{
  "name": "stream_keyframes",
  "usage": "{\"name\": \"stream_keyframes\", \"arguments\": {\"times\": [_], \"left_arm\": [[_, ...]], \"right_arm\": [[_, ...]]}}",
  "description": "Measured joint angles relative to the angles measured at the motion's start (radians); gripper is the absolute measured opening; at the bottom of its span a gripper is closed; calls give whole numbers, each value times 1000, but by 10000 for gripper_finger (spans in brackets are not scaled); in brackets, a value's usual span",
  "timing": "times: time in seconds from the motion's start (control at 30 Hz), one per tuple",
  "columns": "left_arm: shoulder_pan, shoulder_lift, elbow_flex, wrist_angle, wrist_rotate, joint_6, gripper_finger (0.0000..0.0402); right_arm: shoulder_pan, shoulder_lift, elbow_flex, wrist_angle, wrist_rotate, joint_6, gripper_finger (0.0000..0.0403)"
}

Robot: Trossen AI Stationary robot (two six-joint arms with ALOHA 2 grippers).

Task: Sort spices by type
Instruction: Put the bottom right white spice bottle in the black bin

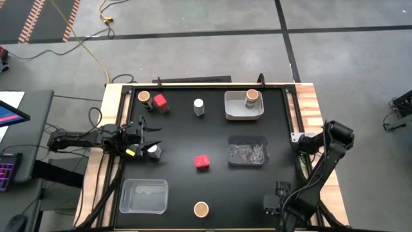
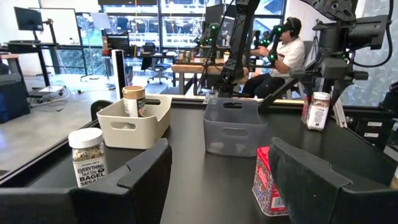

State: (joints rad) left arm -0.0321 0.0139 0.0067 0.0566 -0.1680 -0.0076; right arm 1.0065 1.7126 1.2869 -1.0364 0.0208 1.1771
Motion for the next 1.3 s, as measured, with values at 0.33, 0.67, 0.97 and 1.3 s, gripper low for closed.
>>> {"name": "stream_keyframes", "arguments": {"times": [0.33, 0.67, 0.97, 1.3], "left_arm": [[0, 0, 0, 0, 0, 0, 256], [0, 0, 0, 0, 0, 0, 256], [0, 0, 0, 0, 0, 0, 256], [0, 0, 0, 0, 0, 0, 256]], "right_arm": [[-1, 2, -85, 104, -24, 49, 305], [-8, 1, -85, 95, -18, 21, 302], [-8, 1, -85, 95, -19, 19, 234], [-29, -94, -85, -26, -23, 20, 220]]}}
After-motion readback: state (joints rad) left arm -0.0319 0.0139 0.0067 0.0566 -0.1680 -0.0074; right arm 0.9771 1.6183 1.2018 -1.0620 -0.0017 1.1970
